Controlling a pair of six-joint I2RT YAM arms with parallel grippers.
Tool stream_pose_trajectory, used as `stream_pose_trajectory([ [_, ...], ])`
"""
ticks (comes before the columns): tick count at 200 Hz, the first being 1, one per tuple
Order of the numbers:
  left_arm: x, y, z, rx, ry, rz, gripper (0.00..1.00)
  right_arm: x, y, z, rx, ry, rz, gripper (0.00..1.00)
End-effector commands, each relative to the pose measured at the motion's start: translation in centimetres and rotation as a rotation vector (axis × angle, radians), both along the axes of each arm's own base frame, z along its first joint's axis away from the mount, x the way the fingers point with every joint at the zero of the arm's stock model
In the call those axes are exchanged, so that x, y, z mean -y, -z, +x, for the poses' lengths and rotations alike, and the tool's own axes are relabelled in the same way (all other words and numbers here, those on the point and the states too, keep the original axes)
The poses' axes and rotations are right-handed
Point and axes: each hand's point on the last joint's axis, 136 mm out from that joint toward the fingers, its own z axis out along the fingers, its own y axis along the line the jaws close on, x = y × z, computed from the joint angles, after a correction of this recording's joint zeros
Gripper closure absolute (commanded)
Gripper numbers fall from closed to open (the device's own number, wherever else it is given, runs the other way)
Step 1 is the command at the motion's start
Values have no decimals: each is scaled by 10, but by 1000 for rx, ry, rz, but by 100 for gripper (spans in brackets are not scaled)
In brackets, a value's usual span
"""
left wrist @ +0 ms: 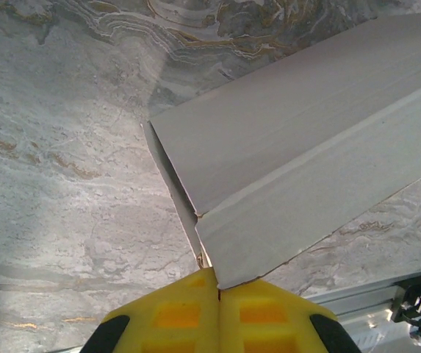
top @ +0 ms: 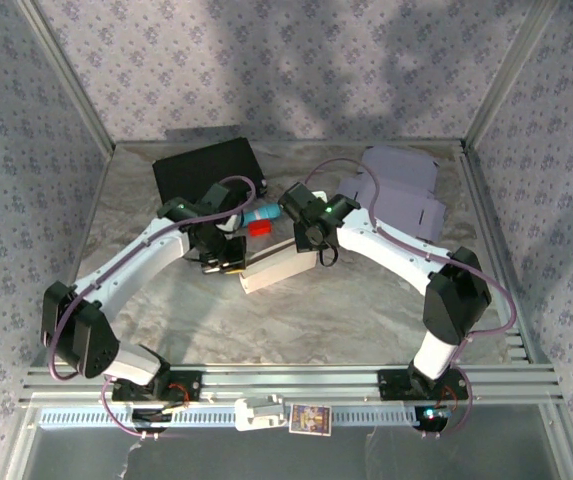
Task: Fold the paper box
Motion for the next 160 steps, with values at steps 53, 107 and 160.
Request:
stream_pose_trajectory([
  [53, 3, 16, -11, 70, 39, 46, 100, -11, 27, -23, -117, -32, -13, 100],
  [107, 8, 22, -11, 91, -16, 44, 100, -16, 26, -26, -108, -46, -7, 100],
  [160, 5, 29, -15, 113, -22, 112, 100, -18, 22, -28, -95, -35, 5, 100],
])
